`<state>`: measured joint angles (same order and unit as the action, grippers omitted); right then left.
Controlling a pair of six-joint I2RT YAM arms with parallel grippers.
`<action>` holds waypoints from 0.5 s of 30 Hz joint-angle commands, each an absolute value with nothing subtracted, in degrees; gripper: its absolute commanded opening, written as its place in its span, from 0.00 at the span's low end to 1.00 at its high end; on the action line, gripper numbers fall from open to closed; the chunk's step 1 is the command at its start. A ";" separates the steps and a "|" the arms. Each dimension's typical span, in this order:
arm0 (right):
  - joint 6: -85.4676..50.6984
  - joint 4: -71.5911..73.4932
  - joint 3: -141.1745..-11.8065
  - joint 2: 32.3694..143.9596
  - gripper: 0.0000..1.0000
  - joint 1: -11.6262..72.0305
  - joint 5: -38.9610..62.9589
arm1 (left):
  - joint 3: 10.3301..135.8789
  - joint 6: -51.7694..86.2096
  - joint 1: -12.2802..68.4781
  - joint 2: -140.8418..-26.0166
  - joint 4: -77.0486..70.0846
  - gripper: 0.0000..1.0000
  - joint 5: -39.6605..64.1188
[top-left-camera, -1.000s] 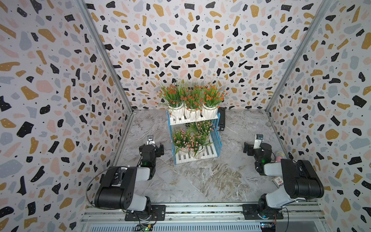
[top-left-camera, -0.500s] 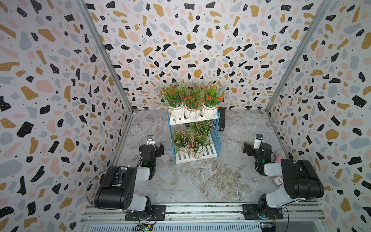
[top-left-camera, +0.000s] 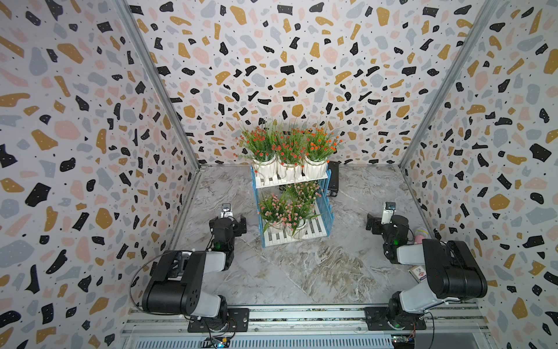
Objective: Place the baby's breath potted plants on the rack by color
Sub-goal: Reset both arms
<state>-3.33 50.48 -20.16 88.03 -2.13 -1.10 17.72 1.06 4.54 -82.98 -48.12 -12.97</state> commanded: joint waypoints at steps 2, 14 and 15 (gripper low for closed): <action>-2.63 49.88 -20.57 86.85 1.00 -1.91 -1.49 | 18.28 0.75 4.31 -83.31 -51.06 0.99 -13.50; -2.64 50.17 -20.31 86.74 1.00 -1.90 -1.49 | 18.36 0.76 4.31 -83.31 -51.06 0.99 -13.49; -2.63 50.19 -20.30 86.64 1.00 -1.85 -1.49 | 18.29 0.74 4.31 -83.31 -51.06 0.99 -13.51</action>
<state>-3.31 50.48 -20.16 88.01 -2.13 -1.13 17.72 1.06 4.54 -82.98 -48.12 -12.97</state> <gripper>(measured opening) 0.996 0.990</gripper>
